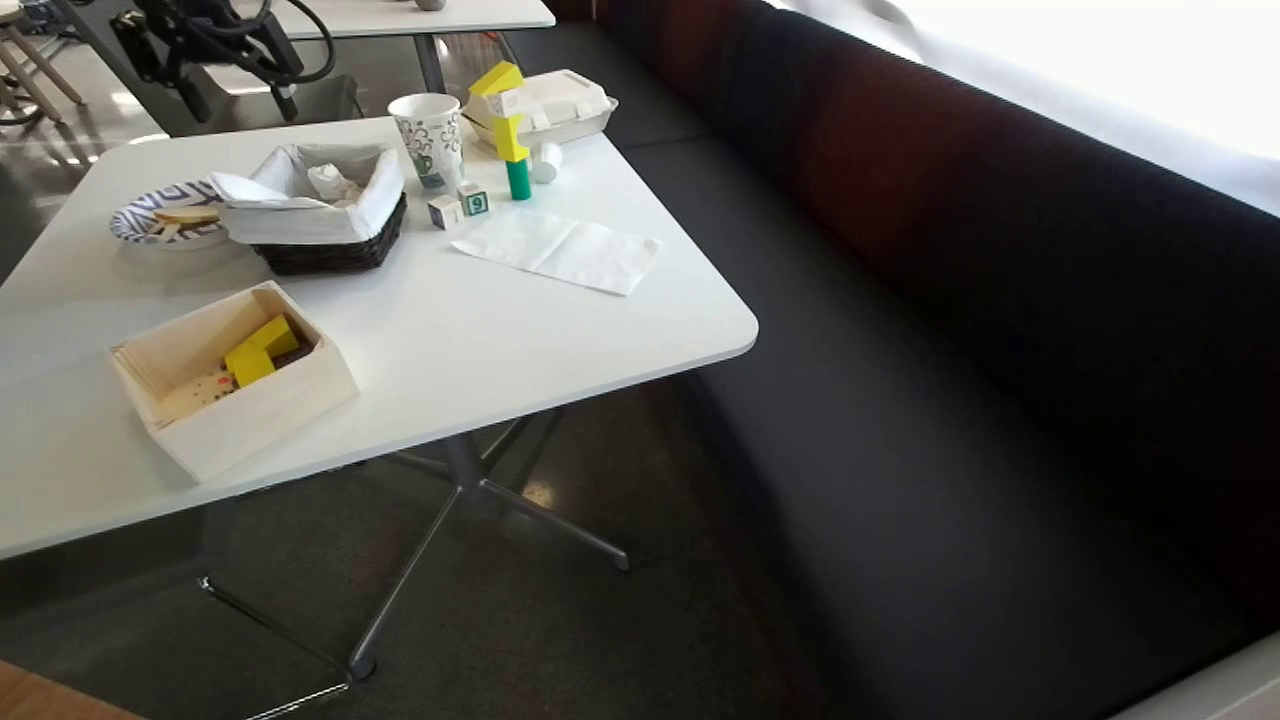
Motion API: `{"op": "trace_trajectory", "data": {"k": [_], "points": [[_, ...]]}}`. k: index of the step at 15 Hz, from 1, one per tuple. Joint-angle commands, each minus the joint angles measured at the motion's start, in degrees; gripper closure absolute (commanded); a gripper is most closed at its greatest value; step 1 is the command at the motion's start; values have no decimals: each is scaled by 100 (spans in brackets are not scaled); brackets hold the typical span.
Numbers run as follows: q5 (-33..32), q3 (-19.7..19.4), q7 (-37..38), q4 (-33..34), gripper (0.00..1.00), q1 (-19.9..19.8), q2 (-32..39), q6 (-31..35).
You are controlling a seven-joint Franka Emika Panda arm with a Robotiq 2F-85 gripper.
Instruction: Move the black and white box to the right
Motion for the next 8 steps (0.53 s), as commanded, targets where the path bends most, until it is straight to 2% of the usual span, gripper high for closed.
{"op": "trace_trajectory", "data": {"k": [1, 8], "points": [[-22, 53, 17, 12, 0, -52, -2, -18], [-115, 18, -31, 107, 0, -81, 421, 163]]}}
